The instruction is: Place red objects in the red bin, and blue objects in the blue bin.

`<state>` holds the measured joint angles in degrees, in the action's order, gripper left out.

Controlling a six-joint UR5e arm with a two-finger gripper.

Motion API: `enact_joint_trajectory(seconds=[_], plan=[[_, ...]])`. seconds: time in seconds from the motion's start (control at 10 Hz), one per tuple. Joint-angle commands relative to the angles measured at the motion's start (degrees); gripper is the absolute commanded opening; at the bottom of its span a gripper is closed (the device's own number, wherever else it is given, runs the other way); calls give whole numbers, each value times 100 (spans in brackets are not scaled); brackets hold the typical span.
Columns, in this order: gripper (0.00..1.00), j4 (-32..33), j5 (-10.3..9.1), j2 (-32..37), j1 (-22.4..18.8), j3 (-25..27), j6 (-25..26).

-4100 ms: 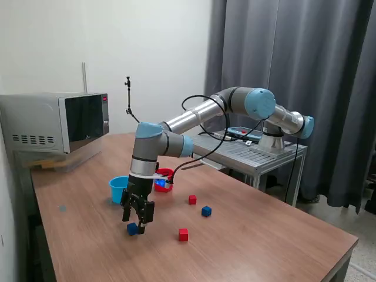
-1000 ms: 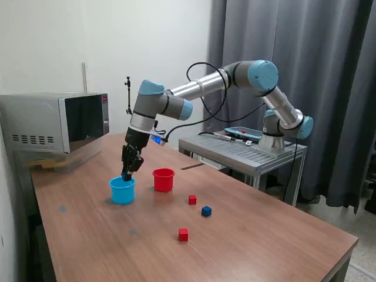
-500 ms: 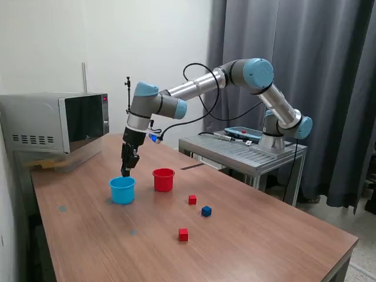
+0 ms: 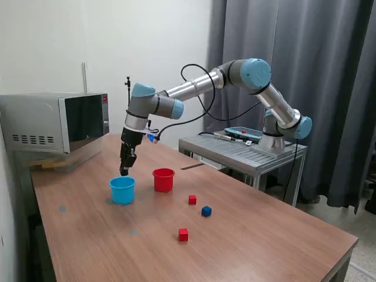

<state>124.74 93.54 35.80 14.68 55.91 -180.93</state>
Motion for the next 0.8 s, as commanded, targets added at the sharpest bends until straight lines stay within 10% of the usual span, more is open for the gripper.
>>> enact_joint_trajectory(seconds=[0.0, 0.2, 0.3, 0.7], plan=[[0, 41, -20, -64, 44, -28, 5], [0, 77, -125, -99, 44, -28, 5], [100, 86, -125, -100, 44, -28, 5], [100, 121, -125, -100, 44, -28, 5]])
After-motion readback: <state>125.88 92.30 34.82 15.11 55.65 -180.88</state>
